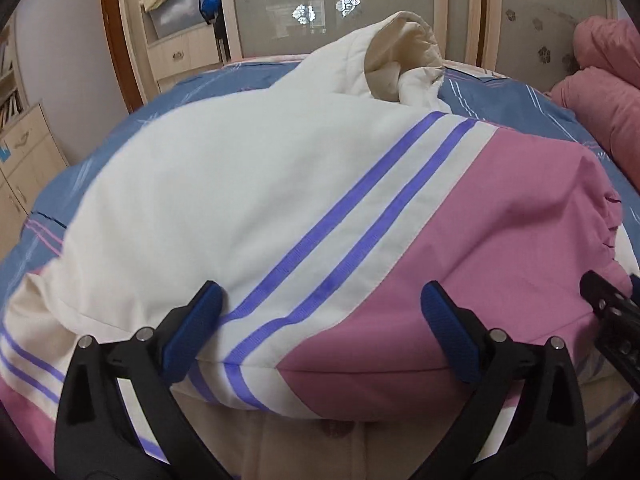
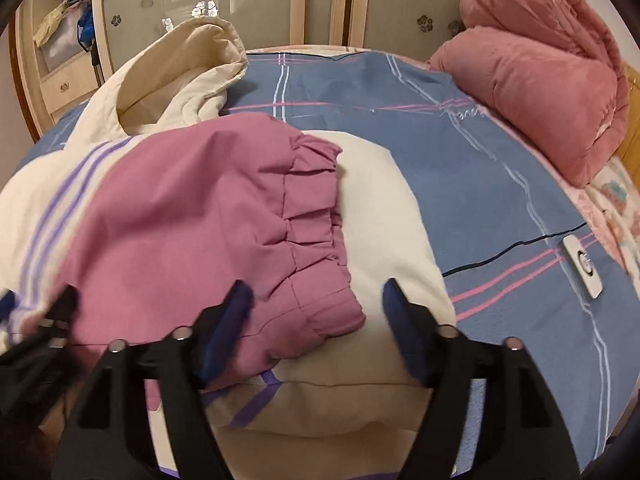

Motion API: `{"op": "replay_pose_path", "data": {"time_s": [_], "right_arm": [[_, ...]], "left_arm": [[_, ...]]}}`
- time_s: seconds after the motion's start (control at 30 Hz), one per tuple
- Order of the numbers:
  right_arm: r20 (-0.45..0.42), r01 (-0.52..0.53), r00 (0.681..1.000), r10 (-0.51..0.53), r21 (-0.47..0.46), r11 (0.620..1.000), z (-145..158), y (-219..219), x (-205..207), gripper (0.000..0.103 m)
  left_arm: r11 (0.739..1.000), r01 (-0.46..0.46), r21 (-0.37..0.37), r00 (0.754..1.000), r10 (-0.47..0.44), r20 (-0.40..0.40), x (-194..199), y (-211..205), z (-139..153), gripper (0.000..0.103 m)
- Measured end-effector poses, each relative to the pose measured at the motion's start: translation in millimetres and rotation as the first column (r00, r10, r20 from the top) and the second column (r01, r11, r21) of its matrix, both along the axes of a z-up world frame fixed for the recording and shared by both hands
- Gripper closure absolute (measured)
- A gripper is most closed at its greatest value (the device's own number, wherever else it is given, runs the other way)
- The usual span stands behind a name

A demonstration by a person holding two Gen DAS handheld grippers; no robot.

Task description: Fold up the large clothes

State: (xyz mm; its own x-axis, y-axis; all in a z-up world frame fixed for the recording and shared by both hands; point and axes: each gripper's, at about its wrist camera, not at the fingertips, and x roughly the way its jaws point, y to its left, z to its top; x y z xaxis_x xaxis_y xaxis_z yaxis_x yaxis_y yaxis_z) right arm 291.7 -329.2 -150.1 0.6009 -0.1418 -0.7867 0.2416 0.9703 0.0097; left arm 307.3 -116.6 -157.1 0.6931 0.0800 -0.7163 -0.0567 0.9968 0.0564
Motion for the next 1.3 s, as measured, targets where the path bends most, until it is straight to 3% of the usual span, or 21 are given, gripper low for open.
{"op": "replay_pose_path", "data": {"time_s": [0.23, 0.67, 0.73, 0.8, 0.83, 0.87, 0.93, 1.03, 1.13, 1.3], "right_arm": [[-0.013, -0.005, 1.000, 0.004, -0.056, 0.998, -6.5, 7.5, 3.3, 0.016], [0.000, 0.006, 1.000, -0.006, -0.029, 1.000, 0.4, 2.3, 0.2, 0.015], [0.063, 0.041, 0.997, -0.037, -0.062, 0.997, 13.0, 3.1, -9.0, 0.015], [0.119, 0.060, 0.992, -0.049, -0.091, 0.994, 22.7, 3.7, -15.9, 0.015], [0.132, 0.071, 0.990, -0.058, -0.095, 0.993, 25.7, 2.1, -17.7, 0.015], [0.133, 0.085, 0.988, -0.074, -0.078, 0.993, 25.9, -2.0, -18.1, 0.015], [0.110, 0.116, 0.988, -0.112, -0.037, 0.993, 20.2, -11.9, -15.3, 0.015], [0.060, 0.126, 0.990, -0.126, -0.001, 0.992, 10.4, -21.4, -7.7, 0.015], [0.008, 0.122, 0.992, -0.122, 0.033, 0.992, -1.2, -25.1, -0.3, 0.012], [-0.027, 0.125, 0.992, -0.123, 0.078, 0.989, -10.9, -29.3, 7.1, 0.004]], "left_arm": [[1.000, 0.002, -0.003, 1.000, -0.002, 0.008, -3.7, 2.5, -0.7, 0.002], [1.000, -0.002, 0.013, 1.000, 0.002, 0.024, -6.5, -0.8, -1.8, 0.002], [1.000, -0.018, -0.002, 0.996, 0.019, 0.089, -15.5, 2.2, 8.6, 0.002], [1.000, -0.017, -0.017, 0.977, 0.020, 0.215, -31.4, 3.5, 26.9, 0.002], [1.000, -0.007, 0.002, 0.959, 0.006, 0.282, -38.8, -1.3, 37.2, 0.002], [0.999, 0.002, 0.034, 0.955, -0.011, 0.295, -38.7, -7.6, 41.0, 0.002], [0.993, 0.061, 0.105, 0.966, -0.085, 0.245, -27.8, -26.1, 40.0, 0.002], [0.984, 0.126, 0.126, 0.973, -0.148, 0.179, -14.5, -44.4, 29.8, 0.002], [0.987, 0.141, 0.081, 0.986, -0.147, 0.082, -2.5, -48.4, 5.7, 0.002], [0.990, 0.138, 0.020, 0.990, -0.139, 0.040, 4.9, -41.5, -5.7, 0.002]]}}
